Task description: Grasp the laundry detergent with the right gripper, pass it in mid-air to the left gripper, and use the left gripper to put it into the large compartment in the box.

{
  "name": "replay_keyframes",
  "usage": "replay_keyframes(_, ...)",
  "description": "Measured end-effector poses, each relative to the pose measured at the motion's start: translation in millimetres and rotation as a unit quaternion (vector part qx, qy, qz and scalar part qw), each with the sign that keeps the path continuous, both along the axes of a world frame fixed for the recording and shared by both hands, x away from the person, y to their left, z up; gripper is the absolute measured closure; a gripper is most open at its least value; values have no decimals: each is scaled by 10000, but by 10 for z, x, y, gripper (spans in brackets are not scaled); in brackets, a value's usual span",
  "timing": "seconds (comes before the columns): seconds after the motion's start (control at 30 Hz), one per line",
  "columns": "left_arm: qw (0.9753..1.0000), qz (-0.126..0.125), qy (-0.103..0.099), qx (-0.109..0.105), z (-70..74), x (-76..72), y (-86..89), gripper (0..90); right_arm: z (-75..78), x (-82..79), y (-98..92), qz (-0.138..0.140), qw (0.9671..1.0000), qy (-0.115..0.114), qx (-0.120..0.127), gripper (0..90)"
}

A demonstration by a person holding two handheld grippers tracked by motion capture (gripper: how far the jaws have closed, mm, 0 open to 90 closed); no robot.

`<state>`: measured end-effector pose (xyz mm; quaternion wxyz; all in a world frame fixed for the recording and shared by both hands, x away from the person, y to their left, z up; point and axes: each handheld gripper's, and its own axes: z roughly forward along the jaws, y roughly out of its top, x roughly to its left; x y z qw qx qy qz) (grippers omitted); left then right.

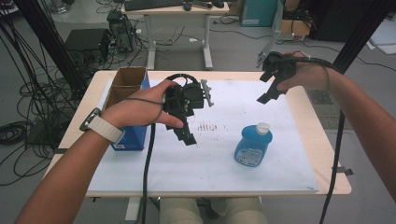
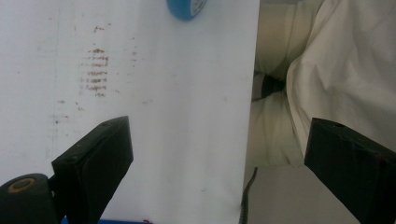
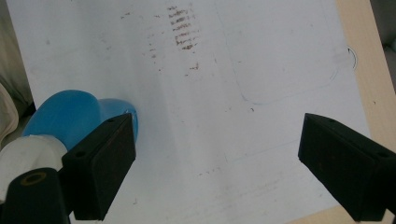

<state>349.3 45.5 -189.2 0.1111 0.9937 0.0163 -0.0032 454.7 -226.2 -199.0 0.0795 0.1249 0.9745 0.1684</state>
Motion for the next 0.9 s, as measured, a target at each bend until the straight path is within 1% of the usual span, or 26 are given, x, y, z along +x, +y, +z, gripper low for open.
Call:
replay_keyframes(0.07,10000,0,-15,-6,4,-5,0,82,12,-8,-2,7,10000,-12,24,112)
replay_keyframes(0.1,10000,0,-15,-6,4,-5,0,81,21,-28,3,-99,9999,37,56,112)
replay_keyframes(0.17,10000,7,-18,-23,8,-12,-5,81,35,-30,-5,-54,10000,3,45,109)
replay_keyframes(0.27,10000,4,-19,-32,4,-22,-8,79,43,-44,-8,-64,10000,11,60,108)
replay_keyframes(0.33,10000,9,-33,-5,3,-28,-5,80,48,-51,-18,-84,9999,9,119,100)
replay_keyframes(0.37,10000,9,-33,-5,3,-28,-5,79,58,-48,-26,-60,10000,-9,62,96)
replay_keyframes(0.43,10000,12,-46,9,10,-28,-1,80,61,-48,-34,-40,10000,-8,67,94)
replay_keyframes(0.47,10000,37,-54,6,13,-29,1,80,57,-63,-30,-123,9998,34,139,92)
replay_keyframes(0.5,10000,39,-61,3,16,-30,1,80,58,-69,-34,-128,9998,48,156,90)
replay_keyframes(0.57,10000,46,-64,6,20,-29,-1,80,73,-83,-41,-112,9999,41,125,81)
replay_keyframes(0.6,10000,38,-70,24,23,-28,-5,80,73,-85,-49,-67,9999,35,132,73)
replay_keyframes(0.63,10000,32,-63,33,26,-29,-8,80,67,-97,-53,-87,9998,66,171,69)
replay_keyframes(0.7,10000,37,-67,30,22,-37,-16,80,55,-106,-63,-85,9998,54,180,68)
replay_keyframes(0.73,10000,-5,-66,44,27,-35,-21,80,54,-115,-65,-93,9998,52,151,68)
replay_keyframes(0.77,10000,-6,-58,43,25,-37,-24,80,43,-117,-73,-50,9998,44,179,68)
replay_keyframes(0.8,10000,-2,-55,44,23,-38,-27,81,41,-133,-70,-119,9997,65,204,68)
replay_keyframes(0.83,10000,2,-54,46,20,-38,-30,80,42,-126,-83,-16,9998,23,192,68)
replay_keyframes(0.87,10000,-3,-57,37,18,-40,-33,80,46,-146,-86,-94,9997,54,213,68)
replay_keyframes(0.9,10000,-3,-49,36,17,-40,-36,80,50,-152,-90,-80,9996,40,253,67)
